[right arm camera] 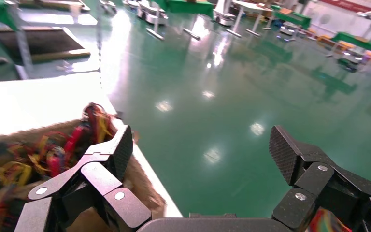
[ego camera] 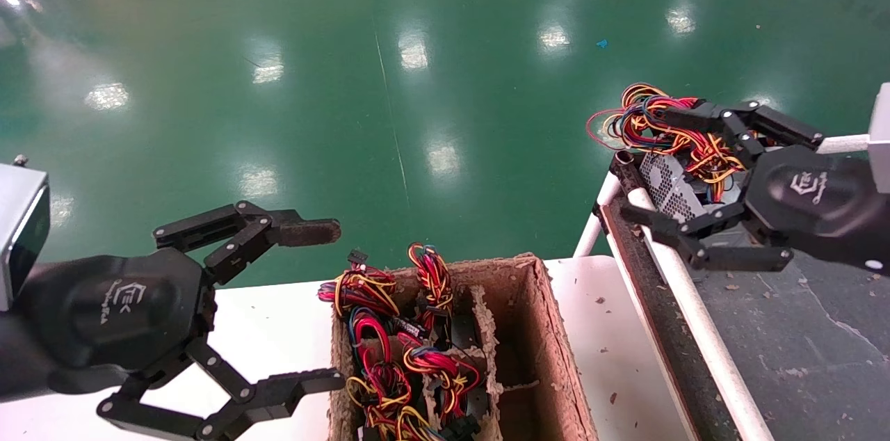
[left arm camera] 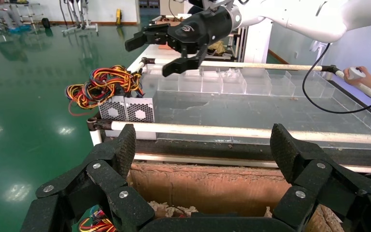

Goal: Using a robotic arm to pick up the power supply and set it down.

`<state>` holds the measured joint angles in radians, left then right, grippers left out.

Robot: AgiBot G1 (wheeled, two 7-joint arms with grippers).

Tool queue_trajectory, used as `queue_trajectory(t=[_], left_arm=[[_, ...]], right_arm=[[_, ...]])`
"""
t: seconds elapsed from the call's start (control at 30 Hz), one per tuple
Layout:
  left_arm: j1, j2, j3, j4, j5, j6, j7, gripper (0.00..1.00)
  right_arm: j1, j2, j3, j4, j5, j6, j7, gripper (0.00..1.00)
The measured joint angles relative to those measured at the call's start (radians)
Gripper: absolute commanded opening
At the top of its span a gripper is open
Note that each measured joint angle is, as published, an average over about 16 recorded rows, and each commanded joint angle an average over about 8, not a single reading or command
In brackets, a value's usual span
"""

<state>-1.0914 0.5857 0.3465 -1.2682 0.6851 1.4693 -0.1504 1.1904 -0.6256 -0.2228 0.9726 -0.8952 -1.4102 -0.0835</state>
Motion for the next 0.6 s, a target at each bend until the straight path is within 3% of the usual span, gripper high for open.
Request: queue_trajectory(t=[0.6], left_arm=[[0.0,0.0,0.0,0.0,0.0,0.0,0.0,1.0]], right_arm=[[-0.057,0.007,-0.028,0.154,0.082,-0.042,0.134,1.0]])
